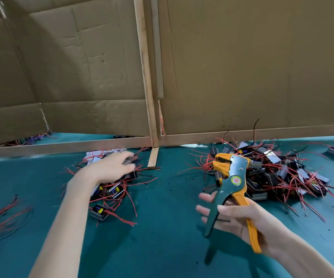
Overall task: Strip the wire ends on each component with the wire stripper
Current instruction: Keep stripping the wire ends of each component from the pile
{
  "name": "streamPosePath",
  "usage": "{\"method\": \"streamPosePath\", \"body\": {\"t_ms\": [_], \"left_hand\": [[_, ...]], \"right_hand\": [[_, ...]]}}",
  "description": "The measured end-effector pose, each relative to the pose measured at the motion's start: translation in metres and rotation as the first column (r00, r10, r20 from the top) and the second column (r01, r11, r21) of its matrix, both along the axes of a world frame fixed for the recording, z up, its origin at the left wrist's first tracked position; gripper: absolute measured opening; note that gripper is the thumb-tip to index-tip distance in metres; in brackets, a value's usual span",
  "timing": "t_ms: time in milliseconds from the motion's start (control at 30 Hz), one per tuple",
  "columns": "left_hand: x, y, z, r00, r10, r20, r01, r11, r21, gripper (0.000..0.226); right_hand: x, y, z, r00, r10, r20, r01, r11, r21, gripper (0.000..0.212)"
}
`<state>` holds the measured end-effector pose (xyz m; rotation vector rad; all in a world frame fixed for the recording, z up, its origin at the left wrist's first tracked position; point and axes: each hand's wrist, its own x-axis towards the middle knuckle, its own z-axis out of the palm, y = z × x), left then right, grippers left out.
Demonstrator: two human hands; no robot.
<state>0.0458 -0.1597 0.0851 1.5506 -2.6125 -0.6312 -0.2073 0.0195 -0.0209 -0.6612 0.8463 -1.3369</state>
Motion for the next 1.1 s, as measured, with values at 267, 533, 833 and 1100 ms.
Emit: {"method": "streamPosePath", "body": {"t_ms": [267,533,833,1100], "left_hand": [[0.023,-0.039,-0.043,0.971,0.138,0.193,-0.150,0.987,0.048,0.033],[0.018,-0.046,-0.066,0.985,0.173,0.029,-0.167,0.975,-0.146,0.014],[-0.004,-0.026,-0.043,0.902,0.001,-0.433,-0.055,0.992,-0.113,0.014],[-0.066,0.003,-0.073,0.790,0.291,-0.540,-0.210,0.955,0.207,0.020]], "right_hand": [[-0.001,0.002,0.002,1.000,-0.005,-0.027,0.004,0.999,-0.036,0.044],[-0.001,0.005,0.010,0.999,-0.031,-0.009,0.031,0.999,0.007,0.043],[-0.001,0.006,0.010,1.000,0.000,0.007,0.000,1.000,-0.003,0.049],[-0.005,0.000,0.006,0.998,-0.067,0.017,0.066,0.997,0.029,0.023]]}}
